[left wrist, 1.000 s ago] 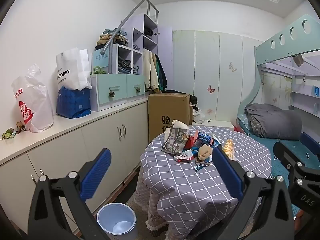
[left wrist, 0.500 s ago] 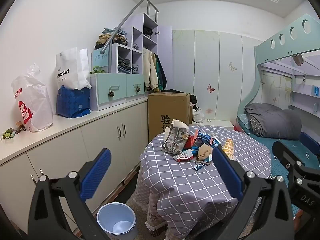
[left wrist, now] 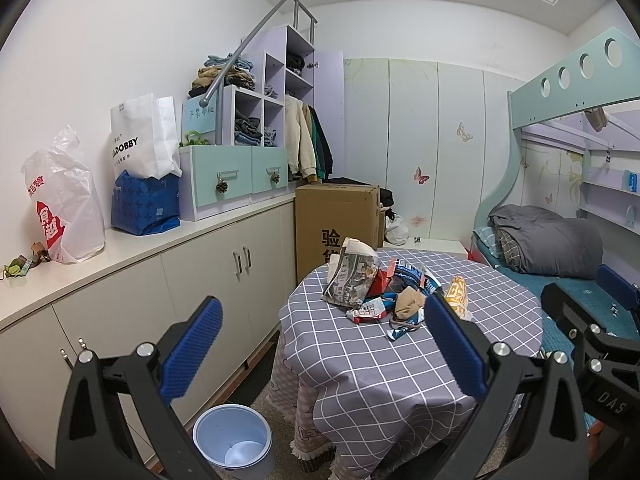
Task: Collect trash
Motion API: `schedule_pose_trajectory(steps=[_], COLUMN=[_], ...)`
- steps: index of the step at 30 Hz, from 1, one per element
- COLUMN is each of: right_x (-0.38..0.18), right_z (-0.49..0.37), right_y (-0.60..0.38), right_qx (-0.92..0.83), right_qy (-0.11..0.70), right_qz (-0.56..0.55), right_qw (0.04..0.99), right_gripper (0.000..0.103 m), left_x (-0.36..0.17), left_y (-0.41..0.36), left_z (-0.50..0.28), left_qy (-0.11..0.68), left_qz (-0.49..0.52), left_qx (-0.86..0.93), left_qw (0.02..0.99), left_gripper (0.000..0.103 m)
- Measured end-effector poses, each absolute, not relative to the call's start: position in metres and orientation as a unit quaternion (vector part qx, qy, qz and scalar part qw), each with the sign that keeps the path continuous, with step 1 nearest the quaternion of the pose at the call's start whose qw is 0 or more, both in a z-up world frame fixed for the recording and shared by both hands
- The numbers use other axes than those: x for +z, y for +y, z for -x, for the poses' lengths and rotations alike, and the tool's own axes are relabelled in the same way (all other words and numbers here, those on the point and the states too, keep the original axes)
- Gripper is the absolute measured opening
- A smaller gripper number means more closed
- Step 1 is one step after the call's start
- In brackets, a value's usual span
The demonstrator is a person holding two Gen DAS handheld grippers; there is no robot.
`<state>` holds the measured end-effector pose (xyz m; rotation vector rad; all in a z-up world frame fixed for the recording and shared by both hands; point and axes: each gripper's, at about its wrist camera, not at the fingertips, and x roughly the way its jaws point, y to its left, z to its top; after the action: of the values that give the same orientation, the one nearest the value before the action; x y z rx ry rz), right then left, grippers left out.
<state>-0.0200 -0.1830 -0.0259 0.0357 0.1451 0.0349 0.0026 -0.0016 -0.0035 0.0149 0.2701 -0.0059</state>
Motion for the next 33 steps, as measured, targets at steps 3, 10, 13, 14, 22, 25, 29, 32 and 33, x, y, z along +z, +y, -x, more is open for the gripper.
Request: schedule_pose_trajectory(steps=[3,10,13,14,22,25,29,32,33], right_x=[-0.027,-0.028,-0.029,-0.028,-0.035,-0.034,-0.034,-0.037,-0.038], right_z=[0.019,0.018,0.018,0.018,0.015,0.015,0.014,0.014,0.014], right_y=[-0.182,-0.181,-0.181,-0.182,-0.178,-0.179,-0.178,-0.178,-0.177], right_qx=[0.018,0.019,0.018,0.018,0.019,0.019,0.019,0.019,0.019], right_qy=[0.073,0.075,0.074,0.075,0.078,0.077,0.079,0.080,0.080], right_qz=[-0.018,-0.019,-0.018,-0.018,-0.019,-0.020,-0.019,-0.020,-0.020], right_qw=[0.997,0.997,0.997,0.997,0.997,0.997,0.997,0.996,0.996], right_gripper=[0.097,0.097,0.097,0.097,0.097,0.097,0.097,0.097,0.097], left_x=[-0.004,-0.005,-0.006,-0.005,-0.010,-0.010,-0.014,-0.025,-0.027], left_y=[-0.001,-0.003,-0.004,-0.004,-0.007,-0.007,-0.008,-0.008,-0.008], left_z=[-0.003,-0.003,-0.003,-0.003,-0.003,-0.004,-0.005,-0.010,-0.010], left_qy=[0.135,0.135,0.136,0.136,0.137,0.137,0.138,0.140,0.140], left_qz=[-0.007,-0.008,-0.008,-0.008,-0.009,-0.009,-0.009,-0.010,-0.010], left_qx=[-0.003,-0.002,-0.003,-0.003,-0.002,-0.002,-0.002,-0.002,-0.002], left_qw=[0.991,0.991,0.991,0.991,0.991,0.991,0.990,0.990,0.990], left_gripper=[0.099,0.099,0.099,0.099,0.099,0.099,0.099,0.099,0.099])
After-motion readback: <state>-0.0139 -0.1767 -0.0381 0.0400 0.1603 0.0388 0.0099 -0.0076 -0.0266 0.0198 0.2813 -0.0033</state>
